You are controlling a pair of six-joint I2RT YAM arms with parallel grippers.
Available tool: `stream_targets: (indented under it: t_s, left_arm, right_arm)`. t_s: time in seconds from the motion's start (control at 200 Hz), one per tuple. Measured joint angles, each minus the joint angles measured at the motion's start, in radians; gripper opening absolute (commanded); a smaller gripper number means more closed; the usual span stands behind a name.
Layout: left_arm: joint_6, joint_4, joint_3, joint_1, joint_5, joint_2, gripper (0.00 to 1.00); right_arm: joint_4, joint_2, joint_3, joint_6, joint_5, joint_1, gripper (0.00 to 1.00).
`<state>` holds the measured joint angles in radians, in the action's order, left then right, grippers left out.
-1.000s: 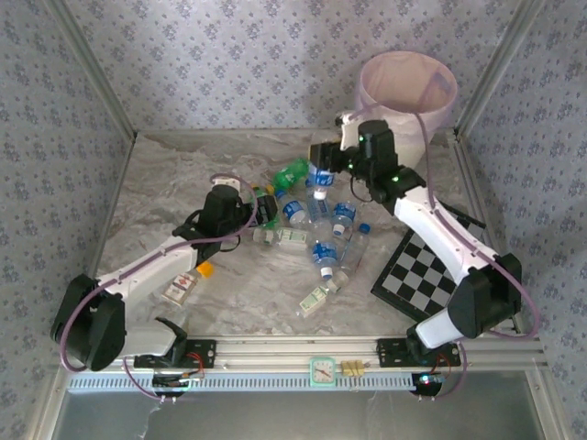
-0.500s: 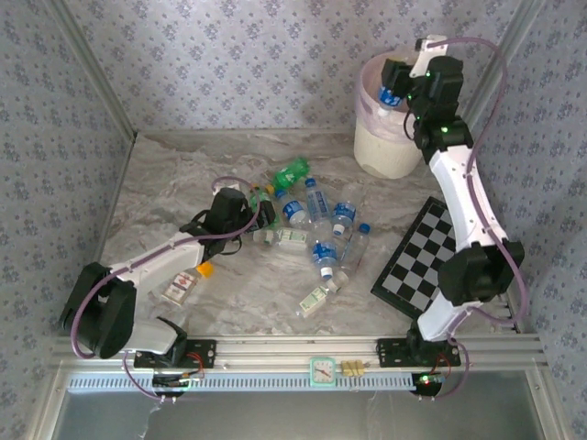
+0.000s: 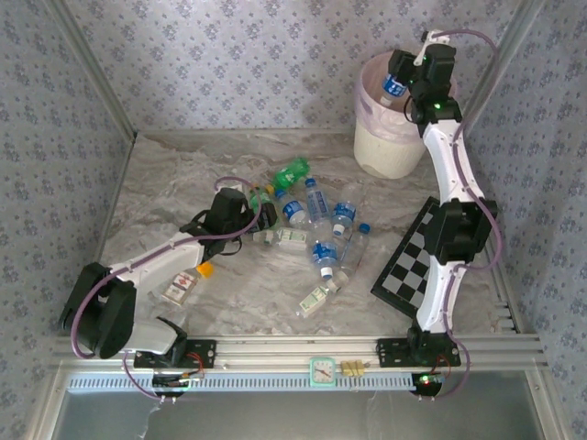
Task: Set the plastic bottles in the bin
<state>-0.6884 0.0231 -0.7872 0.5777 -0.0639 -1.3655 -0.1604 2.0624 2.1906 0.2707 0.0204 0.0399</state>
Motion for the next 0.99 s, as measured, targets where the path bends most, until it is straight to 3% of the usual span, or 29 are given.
stream_targets:
  t_s: [0.23, 0.595, 0.8, 0.995]
  left_arm:
    - [0.007, 0.002, 0.0, 0.0, 0.0, 0.0, 1.0]
    - [0.007, 0.003, 0.0, 0.0, 0.0, 0.004, 1.0]
    - [0.007, 0.004, 0.0, 0.0, 0.0, 0.024, 1.0]
    - [0.007, 0.004, 0.003, 0.0, -0.009, 0.051, 1.0]
  right_arm:
    - [-0.094, 0.101, 0.066, 0.0, 0.028, 0.008, 0.58]
    - [-0.181, 0.137, 0.141, -0.02, 0.049, 0.011, 1.0]
    - [-0.199, 0.081, 0.113, -0.05, 0.057, 0.025, 1.0]
    - [-0.174, -0.129, -0.098, -0.062, 0.089, 0.088, 1.0]
